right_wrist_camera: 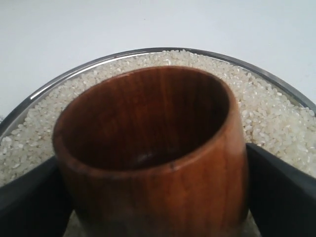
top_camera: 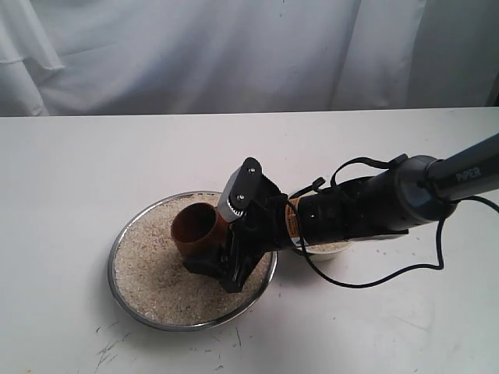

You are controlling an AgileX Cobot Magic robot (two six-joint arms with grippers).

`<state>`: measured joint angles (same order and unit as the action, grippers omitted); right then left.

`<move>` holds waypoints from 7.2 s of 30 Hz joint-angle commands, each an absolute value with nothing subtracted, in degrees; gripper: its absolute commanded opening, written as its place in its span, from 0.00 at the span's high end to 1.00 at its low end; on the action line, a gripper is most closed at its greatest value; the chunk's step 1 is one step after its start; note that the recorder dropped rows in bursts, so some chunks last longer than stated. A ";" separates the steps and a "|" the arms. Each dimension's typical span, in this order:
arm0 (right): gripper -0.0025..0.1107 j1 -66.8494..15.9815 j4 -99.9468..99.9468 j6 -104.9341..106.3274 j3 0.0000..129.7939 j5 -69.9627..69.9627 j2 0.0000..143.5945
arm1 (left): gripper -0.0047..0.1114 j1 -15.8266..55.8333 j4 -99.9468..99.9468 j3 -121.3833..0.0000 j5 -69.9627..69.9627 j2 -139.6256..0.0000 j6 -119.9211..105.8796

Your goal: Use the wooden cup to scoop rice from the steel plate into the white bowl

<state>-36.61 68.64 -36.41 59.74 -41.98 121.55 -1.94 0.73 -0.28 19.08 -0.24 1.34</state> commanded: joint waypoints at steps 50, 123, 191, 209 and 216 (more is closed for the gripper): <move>0.98 -41.62 99.95 -61.22 75.27 -6.61 112.64 | 0.96 -1.77 0.68 0.00 18.27 0.00 1.35; 0.98 -59.36 65.72 40.12 75.90 36.77 121.86 | 0.96 -1.77 0.68 0.00 18.27 0.00 1.35; 0.98 -46.70 1.40 64.00 84.21 31.06 109.57 | 0.96 -1.77 0.68 0.00 18.27 0.00 1.35; 0.98 -35.74 19.40 57.26 65.41 25.73 96.74 | 0.96 -1.77 0.68 0.00 18.27 0.00 1.35; 0.98 -35.74 27.68 53.20 64.90 24.43 97.23 | 0.96 -1.77 0.68 0.00 18.27 0.00 1.35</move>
<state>-35.98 24.68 54.31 65.11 25.80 97.32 -1.94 0.73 -0.28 19.08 -0.24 1.34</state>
